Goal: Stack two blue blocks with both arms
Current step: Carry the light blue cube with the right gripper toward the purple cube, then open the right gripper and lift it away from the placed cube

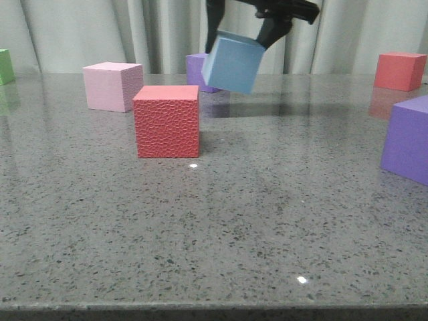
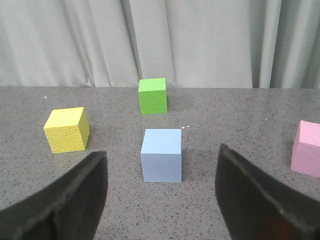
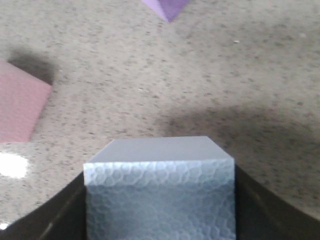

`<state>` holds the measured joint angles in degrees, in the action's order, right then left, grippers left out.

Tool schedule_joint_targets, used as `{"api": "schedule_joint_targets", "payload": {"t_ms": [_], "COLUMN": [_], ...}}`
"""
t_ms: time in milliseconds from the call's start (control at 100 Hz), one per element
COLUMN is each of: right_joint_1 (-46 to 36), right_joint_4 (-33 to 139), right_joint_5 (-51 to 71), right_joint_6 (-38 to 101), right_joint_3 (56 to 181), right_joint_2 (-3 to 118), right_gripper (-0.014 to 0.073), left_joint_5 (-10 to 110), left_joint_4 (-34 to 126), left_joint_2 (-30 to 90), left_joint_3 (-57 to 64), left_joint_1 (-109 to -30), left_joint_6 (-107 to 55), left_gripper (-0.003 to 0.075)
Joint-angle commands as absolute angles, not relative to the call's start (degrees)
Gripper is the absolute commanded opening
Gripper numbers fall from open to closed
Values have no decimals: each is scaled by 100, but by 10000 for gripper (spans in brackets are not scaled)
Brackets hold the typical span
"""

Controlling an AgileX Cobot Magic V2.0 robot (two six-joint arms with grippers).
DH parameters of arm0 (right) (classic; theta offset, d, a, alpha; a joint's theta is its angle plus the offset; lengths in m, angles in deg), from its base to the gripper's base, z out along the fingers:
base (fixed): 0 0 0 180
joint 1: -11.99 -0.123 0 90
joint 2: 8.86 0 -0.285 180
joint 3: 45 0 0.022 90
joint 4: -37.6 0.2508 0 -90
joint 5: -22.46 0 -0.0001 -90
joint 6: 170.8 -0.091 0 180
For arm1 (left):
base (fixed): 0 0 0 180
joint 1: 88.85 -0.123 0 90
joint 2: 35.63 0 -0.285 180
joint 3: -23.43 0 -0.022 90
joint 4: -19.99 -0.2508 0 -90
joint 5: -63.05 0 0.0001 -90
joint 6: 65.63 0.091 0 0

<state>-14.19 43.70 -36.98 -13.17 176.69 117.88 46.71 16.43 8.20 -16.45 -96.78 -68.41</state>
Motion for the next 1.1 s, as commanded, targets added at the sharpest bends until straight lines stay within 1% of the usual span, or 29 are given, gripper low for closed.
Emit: {"api": "schedule_joint_targets", "payload": {"t_ms": [0,260,680,750,880,940,1030,1090], "right_joint_1": [-1481,-1566,-1566,-1566,-1566,-1566,-1566,-1566], "right_joint_4": [4481,4607,4428,4428,4428,4433,4460,4470], "right_joint_5": [-3273,-3214,-3105,-3097,-3071,-3045,-3033,-3027], "right_joint_6": [-1363,-1495,-1846,-1846,-1879,-1922,-1935,-1935], "right_joint_3": [17858,17858,17858,17858,17858,17858,17858,17858], "right_joint_2": [11520,11759,11762,11762,11762,11762,11762,11762], "right_gripper": [329,330,340,391,547,594,638,645], "left_joint_5": [5150,5150,5150,5150,5150,5150,5150,5150], "left_joint_4": [1683,1683,1683,1683,1686,1686,1686,1686], "left_joint_2": [846,846,846,846,846,846,846,846], "left_joint_3": [-1430,-1430,-1430,-1430,-1430,-1430,-1430,-1430], "left_joint_1": [-9637,-9637,-9637,-9637,-9637,-9637,-9637,-9637], "left_joint_6": [-6880,-6880,-6880,-6880,-6880,-6880,-6880,-6880], "left_gripper": [461,461,461,461,461,461,461,461]}}
